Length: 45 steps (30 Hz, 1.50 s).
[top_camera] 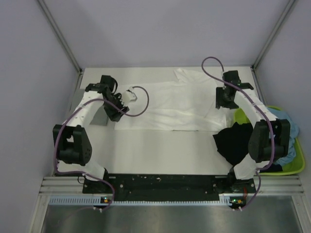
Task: Fold and stack the t-shirts
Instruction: Fold the flattened tshirt in 1/3 of the way
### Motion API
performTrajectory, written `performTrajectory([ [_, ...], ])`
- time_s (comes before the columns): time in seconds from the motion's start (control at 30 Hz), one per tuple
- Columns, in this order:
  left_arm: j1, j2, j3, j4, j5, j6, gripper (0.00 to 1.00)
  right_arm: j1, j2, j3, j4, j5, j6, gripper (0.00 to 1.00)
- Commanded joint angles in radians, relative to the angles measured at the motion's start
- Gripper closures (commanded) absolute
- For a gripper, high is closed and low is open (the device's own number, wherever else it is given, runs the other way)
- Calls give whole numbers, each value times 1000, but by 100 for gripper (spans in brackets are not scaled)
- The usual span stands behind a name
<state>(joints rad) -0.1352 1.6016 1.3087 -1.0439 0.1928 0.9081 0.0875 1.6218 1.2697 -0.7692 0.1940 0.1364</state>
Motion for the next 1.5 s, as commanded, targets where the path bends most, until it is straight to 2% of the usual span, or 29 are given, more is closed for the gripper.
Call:
performTrajectory([
  [0.0,2,89,150,46,68,-150,44,84,-5,94,57,-121,-108,41],
  [0.1,2,185,214,114,11,-239,50,136,33,97,87,-305,-222,44],
  [0.23,3,271,256,140,-3,-308,51,191,73,51,168,-245,-348,47],
  [0.4,5,290,147,217,-65,-337,51,241,148,20,214,-209,-500,50],
  [0.5,9,279,92,245,-98,-357,51,241,197,19,219,-199,-526,57],
  [0.73,9,277,14,255,-121,-350,51,241,263,-13,231,-199,-564,54],
  [0.83,9,282,0,260,-122,-344,50,239,280,-15,240,-133,-563,55],
  [1.0,9,279,-2,262,-122,-336,50,239,270,-7,255,-65,-564,73],
  [1.1,9,276,-2,262,-124,-328,50,239,254,-7,255,-65,-570,76],
  [1.47,9,291,-2,255,-142,-319,49,242,184,-15,215,-87,-586,70],
])
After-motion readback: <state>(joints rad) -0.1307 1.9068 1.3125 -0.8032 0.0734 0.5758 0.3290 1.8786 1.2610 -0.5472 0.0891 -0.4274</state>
